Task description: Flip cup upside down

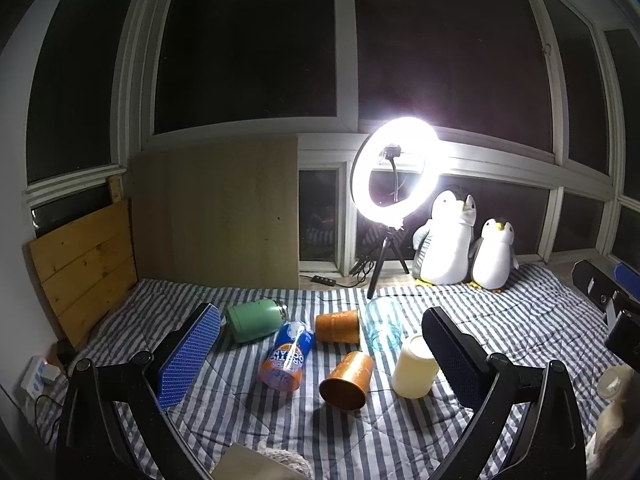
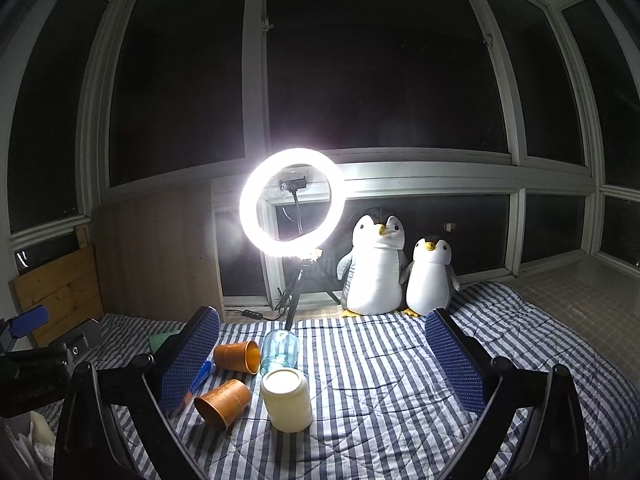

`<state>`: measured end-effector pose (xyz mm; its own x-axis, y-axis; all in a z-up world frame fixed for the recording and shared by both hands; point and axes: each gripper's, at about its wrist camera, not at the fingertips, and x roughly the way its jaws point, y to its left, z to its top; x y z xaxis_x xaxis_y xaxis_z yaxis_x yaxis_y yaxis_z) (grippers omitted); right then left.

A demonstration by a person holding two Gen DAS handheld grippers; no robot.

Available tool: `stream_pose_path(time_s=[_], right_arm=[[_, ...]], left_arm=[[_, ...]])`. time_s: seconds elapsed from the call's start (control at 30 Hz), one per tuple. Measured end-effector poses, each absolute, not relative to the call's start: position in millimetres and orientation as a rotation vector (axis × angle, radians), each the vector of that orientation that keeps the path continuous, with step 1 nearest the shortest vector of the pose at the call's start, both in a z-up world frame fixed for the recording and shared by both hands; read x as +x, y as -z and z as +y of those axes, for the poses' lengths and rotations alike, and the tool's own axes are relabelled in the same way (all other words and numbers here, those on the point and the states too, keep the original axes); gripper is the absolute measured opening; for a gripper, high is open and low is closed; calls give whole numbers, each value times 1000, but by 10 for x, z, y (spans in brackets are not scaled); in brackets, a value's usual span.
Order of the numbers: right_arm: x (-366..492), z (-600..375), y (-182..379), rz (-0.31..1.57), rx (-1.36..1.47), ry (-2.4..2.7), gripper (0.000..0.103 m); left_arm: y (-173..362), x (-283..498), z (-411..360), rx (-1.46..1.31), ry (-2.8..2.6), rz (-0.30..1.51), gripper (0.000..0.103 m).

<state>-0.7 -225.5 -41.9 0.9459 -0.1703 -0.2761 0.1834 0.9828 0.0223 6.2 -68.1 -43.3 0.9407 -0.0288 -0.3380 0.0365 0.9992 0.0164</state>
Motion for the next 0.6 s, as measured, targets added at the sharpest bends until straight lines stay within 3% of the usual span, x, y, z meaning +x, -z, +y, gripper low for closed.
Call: stream_pose_path(time_s=[0.6], right_arm=[[0,-2248,434,277,47,182,102]], left_arm=[[438,68,-699,33,28,345,102]])
